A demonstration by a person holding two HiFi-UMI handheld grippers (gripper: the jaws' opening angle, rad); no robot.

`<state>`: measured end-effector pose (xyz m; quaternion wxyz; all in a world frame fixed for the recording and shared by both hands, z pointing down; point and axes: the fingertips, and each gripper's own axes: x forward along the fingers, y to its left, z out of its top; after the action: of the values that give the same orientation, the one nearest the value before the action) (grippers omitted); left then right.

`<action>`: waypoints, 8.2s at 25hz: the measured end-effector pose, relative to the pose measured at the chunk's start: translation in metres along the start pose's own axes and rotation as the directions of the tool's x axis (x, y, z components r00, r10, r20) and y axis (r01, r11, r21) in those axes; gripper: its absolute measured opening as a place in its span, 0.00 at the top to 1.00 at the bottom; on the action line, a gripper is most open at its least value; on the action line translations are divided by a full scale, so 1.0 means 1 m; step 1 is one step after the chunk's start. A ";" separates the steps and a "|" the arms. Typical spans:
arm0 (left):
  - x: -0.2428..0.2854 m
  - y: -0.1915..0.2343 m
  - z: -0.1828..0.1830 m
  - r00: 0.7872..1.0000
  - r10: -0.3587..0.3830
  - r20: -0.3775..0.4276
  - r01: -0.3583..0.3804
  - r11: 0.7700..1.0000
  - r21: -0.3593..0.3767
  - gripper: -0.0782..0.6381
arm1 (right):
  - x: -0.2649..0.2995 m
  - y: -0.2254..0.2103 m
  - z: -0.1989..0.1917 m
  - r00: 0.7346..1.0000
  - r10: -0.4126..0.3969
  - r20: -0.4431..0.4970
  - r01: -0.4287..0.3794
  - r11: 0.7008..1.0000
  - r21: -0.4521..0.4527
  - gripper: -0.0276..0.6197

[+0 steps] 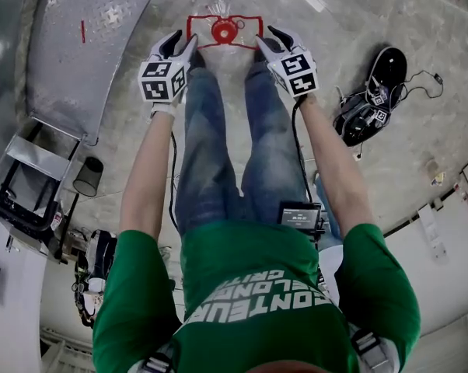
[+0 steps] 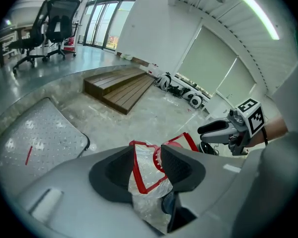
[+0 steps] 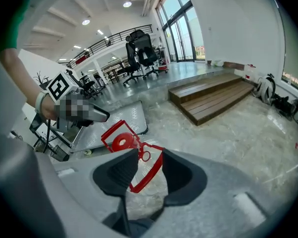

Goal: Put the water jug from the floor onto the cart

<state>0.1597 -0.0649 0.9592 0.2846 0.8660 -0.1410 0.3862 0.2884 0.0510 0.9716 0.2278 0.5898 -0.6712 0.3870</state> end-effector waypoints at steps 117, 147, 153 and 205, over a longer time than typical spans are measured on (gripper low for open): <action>-0.405 -0.095 0.182 0.766 0.208 0.609 0.010 0.943 -0.334 0.79 | -0.217 0.248 0.361 0.848 0.530 0.005 -0.382 0.618 -0.687 0.80; -0.548 0.043 0.076 0.702 0.322 0.636 -0.016 0.899 -0.437 0.79 | -0.126 0.466 0.365 0.792 0.605 -0.086 -0.482 0.532 -0.696 0.80; -0.556 0.061 0.064 0.681 0.379 0.627 -0.022 0.866 -0.499 0.79 | -0.110 0.491 0.369 0.764 0.627 -0.153 -0.524 0.465 -0.714 0.80; -0.557 0.277 0.169 0.622 0.559 0.549 -0.048 0.727 -0.685 0.79 | 0.077 0.531 0.552 0.620 0.690 -0.372 -0.688 0.251 -0.681 0.80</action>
<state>-0.2379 -0.3747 0.5573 0.3933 0.7635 -0.5120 -0.0122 -0.1579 -0.4286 0.5677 0.2642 0.0766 -0.9544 0.1162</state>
